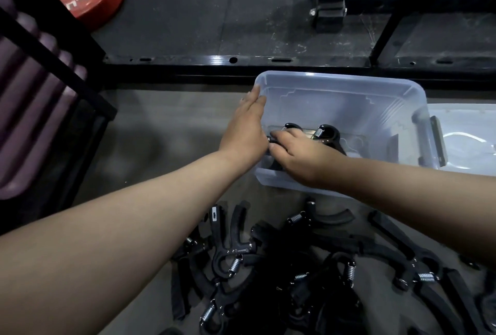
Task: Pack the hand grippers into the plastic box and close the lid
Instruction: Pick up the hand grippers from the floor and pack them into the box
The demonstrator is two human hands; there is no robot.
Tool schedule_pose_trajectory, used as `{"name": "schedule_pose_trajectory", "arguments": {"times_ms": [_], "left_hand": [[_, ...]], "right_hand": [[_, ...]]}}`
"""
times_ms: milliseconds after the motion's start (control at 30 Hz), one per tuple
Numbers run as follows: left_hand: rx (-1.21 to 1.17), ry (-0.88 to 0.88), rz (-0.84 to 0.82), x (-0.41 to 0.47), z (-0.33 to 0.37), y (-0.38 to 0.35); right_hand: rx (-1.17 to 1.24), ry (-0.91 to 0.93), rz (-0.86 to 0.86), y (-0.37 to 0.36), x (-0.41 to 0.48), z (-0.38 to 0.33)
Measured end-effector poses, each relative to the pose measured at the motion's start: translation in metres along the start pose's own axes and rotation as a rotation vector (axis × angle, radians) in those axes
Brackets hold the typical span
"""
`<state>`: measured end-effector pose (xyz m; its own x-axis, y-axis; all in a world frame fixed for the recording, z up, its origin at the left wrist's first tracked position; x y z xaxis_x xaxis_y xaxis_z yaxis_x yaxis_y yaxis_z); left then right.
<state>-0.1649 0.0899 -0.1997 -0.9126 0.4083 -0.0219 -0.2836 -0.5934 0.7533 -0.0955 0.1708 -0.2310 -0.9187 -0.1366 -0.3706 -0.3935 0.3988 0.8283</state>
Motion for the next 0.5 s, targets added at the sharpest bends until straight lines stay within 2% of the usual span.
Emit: {"name": "schedule_pose_trajectory", "arguments": {"times_ms": [267,400,500], "left_hand": [[-0.076,0.028,-0.006,-0.014,-0.012,0.008],[-0.131,-0.012,-0.029,-0.015,-0.020,0.011],[-0.067,-0.063,-0.021,-0.025,-0.037,0.016]], "right_hand": [[-0.176,0.145,0.131,-0.003,-0.014,-0.032],[-0.240,0.184,0.171,0.002,-0.017,-0.038],[-0.278,0.210,0.219,0.006,-0.024,-0.044]]}}
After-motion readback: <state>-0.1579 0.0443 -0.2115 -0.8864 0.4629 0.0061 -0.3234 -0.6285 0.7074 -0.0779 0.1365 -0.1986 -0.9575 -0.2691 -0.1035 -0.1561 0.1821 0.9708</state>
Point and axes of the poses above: each hand's wrist, its own x-axis towards the middle knuckle, its own y-axis out of the back of the hand, z = x × y, the point moved 9 cm from there along x, towards the middle knuckle, and after that the axes turned 2 degrees about -x, right-handed, at the moved point
